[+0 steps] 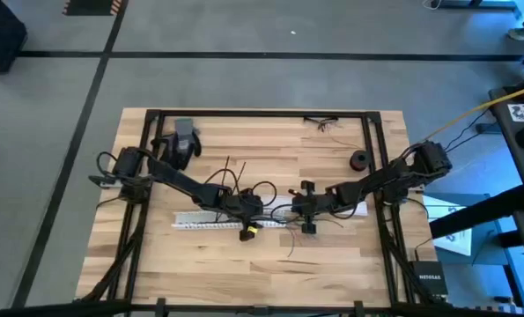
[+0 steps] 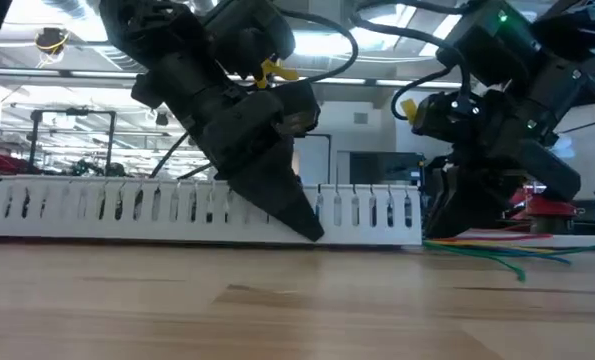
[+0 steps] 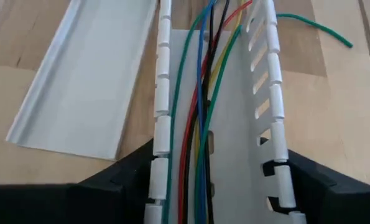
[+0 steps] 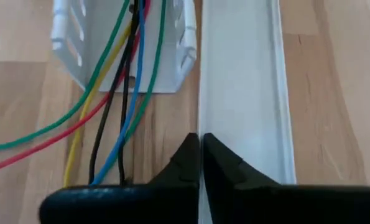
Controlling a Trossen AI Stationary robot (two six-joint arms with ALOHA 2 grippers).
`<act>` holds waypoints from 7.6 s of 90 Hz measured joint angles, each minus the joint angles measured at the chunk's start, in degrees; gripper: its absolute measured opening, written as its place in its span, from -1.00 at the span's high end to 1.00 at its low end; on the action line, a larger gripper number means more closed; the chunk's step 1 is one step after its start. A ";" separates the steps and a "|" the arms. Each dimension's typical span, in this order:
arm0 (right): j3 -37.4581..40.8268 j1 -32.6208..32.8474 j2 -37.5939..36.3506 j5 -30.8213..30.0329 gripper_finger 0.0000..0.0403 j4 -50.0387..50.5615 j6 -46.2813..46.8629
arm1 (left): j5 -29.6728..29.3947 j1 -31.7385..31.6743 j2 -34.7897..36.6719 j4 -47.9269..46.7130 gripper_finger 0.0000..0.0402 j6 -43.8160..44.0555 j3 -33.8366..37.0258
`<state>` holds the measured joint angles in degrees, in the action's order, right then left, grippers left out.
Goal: Ziptie cables
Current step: Close the white cable duct
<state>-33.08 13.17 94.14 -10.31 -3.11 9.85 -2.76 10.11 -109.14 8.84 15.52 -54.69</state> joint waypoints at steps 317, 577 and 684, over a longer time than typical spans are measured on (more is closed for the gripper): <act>0.07 -3.09 -24.25 20.75 0.99 -9.05 6.61 | -20.81 7.04 15.34 -16.20 0.92 -30.00 -10.54; -23.10 8.52 -1.19 -53.94 -0.12 9.10 -32.81 | -16.93 -2.91 15.39 -2.58 0.98 0.49 -9.38; -23.08 8.55 -1.28 -60.28 -0.06 6.14 -50.62 | -16.65 -3.37 15.39 1.20 0.94 7.40 -9.34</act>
<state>-56.16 21.71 92.86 -70.59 3.03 -40.77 -19.42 6.74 -93.76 10.04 22.93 -64.03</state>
